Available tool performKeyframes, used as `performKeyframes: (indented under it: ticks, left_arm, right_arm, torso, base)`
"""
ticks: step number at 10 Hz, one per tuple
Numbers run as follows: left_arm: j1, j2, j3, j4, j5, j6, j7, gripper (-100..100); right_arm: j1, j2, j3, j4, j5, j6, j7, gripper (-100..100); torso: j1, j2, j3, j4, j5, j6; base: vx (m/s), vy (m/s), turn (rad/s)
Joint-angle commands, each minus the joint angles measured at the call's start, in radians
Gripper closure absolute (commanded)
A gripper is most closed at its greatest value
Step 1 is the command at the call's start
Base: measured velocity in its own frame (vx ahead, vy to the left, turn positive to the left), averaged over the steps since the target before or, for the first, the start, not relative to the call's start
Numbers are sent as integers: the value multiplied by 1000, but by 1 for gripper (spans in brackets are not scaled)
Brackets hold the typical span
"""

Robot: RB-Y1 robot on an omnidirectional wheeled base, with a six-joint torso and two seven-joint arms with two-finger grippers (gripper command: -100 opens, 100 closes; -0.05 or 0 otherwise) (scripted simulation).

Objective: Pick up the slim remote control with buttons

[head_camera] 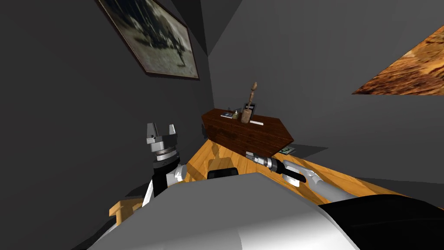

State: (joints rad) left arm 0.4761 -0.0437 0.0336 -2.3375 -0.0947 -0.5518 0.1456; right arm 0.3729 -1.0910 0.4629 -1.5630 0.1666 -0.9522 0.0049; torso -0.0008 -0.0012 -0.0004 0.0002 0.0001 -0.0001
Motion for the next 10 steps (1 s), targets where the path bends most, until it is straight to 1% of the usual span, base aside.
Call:
performKeyframes:
  ticks: [1, 2, 3, 4, 5, 6, 7, 8, 9, 10]
  left_arm:
    - [0, 0, 0, 0, 0, 0, 0, 0]
    - [0, 0, 0, 0, 0, 0, 0, 0]
    - [0, 0, 0, 0, 0, 0, 0, 0]
    - [0, 0, 0, 0, 0, 0, 0, 0]
    - [0, 0, 0, 0, 0, 0, 0, 0]
    - [0, 0, 0, 0, 0, 0, 0, 0]
    - [0, 0, 0, 0, 0, 0, 0, 0]
    - [0, 0, 0, 0, 0, 0, 0, 0]
    - [0, 0, 0, 0, 0, 0, 0, 0]
    - [0, 0, 0, 0, 0, 0, 0, 0]
  right_arm:
    - [7, -50, 9, 36, 9, -7, 3, -100]
    - [1, -77, 34, 72, 31, -14, -2, -100]
    - [1, -102, 34, 94, 31, -14, -2, -100]
    - [1, -119, 34, 94, 31, -14, -2, -100]
    - [-4, -159, 58, 136, 53, -18, -7, -100]
    - [-4, -185, 58, 149, 53, -18, -7, -100]
    - [-8, -215, 81, 192, 74, -22, -12, -100]
    - [-8, -248, 81, 203, 74, -22, -12, -100]
    - [-12, -283, 104, 230, 95, -24, -17, -100]
    - [-12, -315, 104, 235, 95, -24, -17, -100]
  torso:
    - [0, 0, 0, 0, 0, 0]
    - [0, 0, 0, 0, 0, 1]
    - [1, -1, -1, 0, 0, 0]
    - [0, -1, -1, 0, 0, 1]
    - [0, 1, 0, 0, 0, 1]
    - [0, 0, 0, 0, 0, 0]
    - [0, 0, 0, 0, 0, 1]
    - [0, -2, -1, 0, 0, 0]
    - [-1, -2, -1, 0, 0, 1]
    - [0, -3, -2, -1, 0, 0]
  base:
    - [33, 25, 143]
    - [51, 44, 241]
    - [47, 29, 118]
    - [21, 10, -16]
    - [39, 24, 228]
    - [42, 17, 146]
    - [65, 14, 215]
    - [69, 9, 135]
    - [90, 11, 225]
    - [66, 1, 119]
